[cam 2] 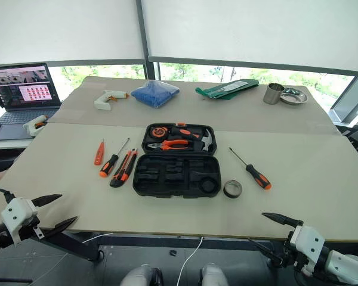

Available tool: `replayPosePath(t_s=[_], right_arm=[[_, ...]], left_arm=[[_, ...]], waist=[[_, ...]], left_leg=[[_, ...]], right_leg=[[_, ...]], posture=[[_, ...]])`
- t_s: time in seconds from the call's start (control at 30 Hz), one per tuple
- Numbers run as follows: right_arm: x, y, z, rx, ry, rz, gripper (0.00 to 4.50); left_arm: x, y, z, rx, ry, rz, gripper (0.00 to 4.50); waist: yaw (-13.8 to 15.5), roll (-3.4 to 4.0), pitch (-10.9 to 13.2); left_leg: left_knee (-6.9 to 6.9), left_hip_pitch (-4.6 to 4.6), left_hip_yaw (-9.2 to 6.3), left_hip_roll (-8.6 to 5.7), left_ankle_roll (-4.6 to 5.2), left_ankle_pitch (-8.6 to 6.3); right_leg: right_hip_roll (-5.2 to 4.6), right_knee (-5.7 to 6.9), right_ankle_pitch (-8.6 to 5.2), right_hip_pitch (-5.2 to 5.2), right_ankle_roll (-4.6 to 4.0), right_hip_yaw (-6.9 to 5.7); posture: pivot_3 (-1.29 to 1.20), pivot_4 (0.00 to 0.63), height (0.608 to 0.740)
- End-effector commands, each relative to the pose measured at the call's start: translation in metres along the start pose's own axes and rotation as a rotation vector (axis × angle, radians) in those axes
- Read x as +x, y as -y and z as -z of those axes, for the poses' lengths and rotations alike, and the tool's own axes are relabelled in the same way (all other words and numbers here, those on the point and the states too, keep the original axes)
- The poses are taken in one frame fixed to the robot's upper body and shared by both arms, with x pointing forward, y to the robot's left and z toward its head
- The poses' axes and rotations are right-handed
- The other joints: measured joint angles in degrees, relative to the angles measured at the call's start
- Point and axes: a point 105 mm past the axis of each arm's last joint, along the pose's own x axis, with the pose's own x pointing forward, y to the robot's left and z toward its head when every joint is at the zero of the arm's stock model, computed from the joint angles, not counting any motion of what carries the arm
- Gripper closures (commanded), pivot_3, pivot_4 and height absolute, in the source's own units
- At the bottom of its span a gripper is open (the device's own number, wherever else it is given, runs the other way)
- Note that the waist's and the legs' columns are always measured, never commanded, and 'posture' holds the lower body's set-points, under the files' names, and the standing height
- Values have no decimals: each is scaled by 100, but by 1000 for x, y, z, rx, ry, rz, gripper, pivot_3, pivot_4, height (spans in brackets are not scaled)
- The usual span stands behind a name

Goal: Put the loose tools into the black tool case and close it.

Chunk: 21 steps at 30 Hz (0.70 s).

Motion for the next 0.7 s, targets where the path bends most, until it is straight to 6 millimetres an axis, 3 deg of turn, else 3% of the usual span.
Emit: replayPosePath(t_s=[0.03, 0.13, 0.3, 0.43, 0.7], right_arm=[[8, 8, -23, -42, 95, 13, 45], [29, 16, -72, 7, 314, 23, 45], [44, 29, -117, 7, 469, 74, 45], [51, 29, -133, -5, 516, 61, 45], [56, 36, -152, -10, 566, 30, 45]], left_arm=[[-2, -21, -22, -39, 89, -113, 0], [-12, -48, -32, -207, 149, -289, 0], [-32, -58, -13, -402, 82, -442, 0], [-34, -53, -10, -533, 35, -444, 0], [5, -48, -51, -649, -49, -297, 0]], waist=[[0, 0, 0], [-30, -5, 3], [-34, -5, 3], [6, -19, 8], [130, -32, 12]], left_leg=[[0, 0, 0, 0, 0, 0], [0, -1, -1, 3, 0, 0], [1, 21, -5, 2, -1, 1], [1, 21, -5, -2, 2, -11], [2, 22, -13, -4, -11, -10]], right_leg=[[0, 0, 0, 0, 0, 0], [0, 8, 1, 6, 0, 2], [3, 17, 0, 22, -3, -1], [3, 17, -13, 21, 1, -5], [-3, 14, -9, 18, -8, -17]], posture=[[0, 150, 739], [0, 150, 739], [0, 150, 739], [0, 150, 739], [0, 150, 739]])
